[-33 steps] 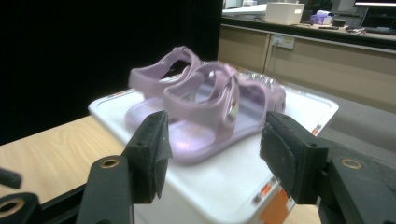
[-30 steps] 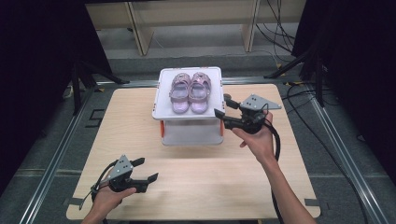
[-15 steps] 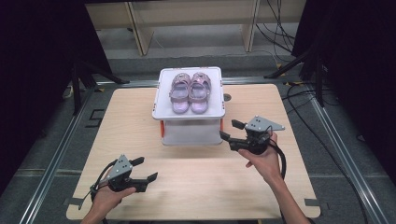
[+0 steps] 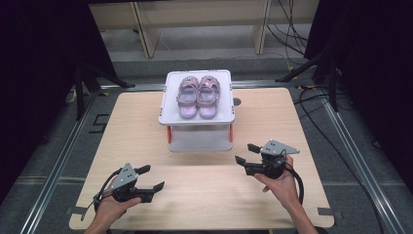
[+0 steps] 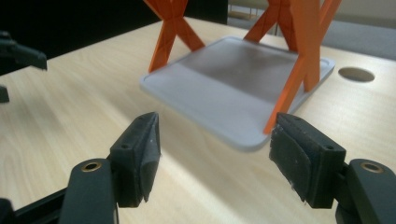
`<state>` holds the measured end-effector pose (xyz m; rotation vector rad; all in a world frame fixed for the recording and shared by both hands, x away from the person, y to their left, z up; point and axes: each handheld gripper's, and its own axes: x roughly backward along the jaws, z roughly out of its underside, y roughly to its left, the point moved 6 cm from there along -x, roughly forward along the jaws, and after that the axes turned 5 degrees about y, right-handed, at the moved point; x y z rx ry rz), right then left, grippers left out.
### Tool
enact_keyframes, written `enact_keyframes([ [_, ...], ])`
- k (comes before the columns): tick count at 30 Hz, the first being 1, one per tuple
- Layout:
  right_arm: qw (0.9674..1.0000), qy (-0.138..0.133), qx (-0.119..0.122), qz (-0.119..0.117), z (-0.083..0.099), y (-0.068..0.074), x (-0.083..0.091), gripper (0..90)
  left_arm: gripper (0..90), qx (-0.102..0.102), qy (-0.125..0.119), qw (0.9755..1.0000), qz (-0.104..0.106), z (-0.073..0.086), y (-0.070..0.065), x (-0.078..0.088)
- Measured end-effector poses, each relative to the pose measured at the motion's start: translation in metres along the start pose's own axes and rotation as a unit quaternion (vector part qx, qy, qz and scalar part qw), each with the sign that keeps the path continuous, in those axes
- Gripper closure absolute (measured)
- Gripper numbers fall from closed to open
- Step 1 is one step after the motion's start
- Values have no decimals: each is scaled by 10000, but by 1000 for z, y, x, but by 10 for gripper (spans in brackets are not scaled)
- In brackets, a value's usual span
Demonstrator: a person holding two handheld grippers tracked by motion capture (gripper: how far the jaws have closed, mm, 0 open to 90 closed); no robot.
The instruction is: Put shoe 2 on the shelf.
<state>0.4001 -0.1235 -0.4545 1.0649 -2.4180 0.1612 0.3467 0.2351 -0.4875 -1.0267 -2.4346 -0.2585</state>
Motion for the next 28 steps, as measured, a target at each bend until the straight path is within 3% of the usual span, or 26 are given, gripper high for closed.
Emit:
enact_keyframes([
  [2, 10000, -16, -23, -37, 6, 3, 0, 328, 182, -68, 71, 9999, -27, 1, 2, 1],
  [3, 9999, 94, 19, 44, 9, 3, 2, 326, 182, -1, -80, 10000, 2, -1, 1, -2],
  [6, 9998, 218, -8, 21, 18, 6, 5, 315, 182, -67, -7, 10000, 7, 0, 2, -2],
  [8, 9996, 259, 81, 45, 22, 6, 7, 312, 182, -8, 80, 10000, 22, 1, 0, -2],
  [11, 9992, 397, -54, -12, 28, 11, 12, 302, 181, 3, 43, 10000, 34, 1, 0, -4],
  [13, 9992, 393, 67, 62, 32, 10, 15, 289, 182, 9, 71, 10000, 19, 2, 0, -4],
  [14, 9992, 385, -43, 19, 34, 12, 15, 286, 182, 0, 59, 10000, 31, 2, 0, -4],
  [16, 9989, 450, 50, 108, 38, 11, 16, 285, 182, 2, 25, 10000, 38, 1, 0, -4],
  [17, 9990, 429, -83, 54, 40, 13, 16, 285, 181, 2, 25, 10000, 34, 1, 0, -4],
  [18, 9989, 425, 42, 172, 41, 11, 17, 284, 181, -3, 25, 10000, 33, 1, 0, -4],
  [20, 9990, 408, -50, 189, 42, 13, 18, 284, 181, 8, 9, 10000, 28, 1, 1, -4],
  [21, 9989, 421, 34, 180, 43, 12, 18, 284, 181, 7, 14, 10000, 28, 1, 1, -4],
  [22, 9987, 484, -106, 99, 44, 15, 18, 282, 182, 2, 16, 10000, 29, 1, 1, -4],
  [25, 9985, 526, 16, 178, 46, 14, 18, 281, 182, 2, 41, 10000, 15, 2, 0, -4],
  [28, 9983, 545, -96, 153, 46, 13, 18, 275, 182, 3, 19, 10000, 21, 1, 1, -4],
])
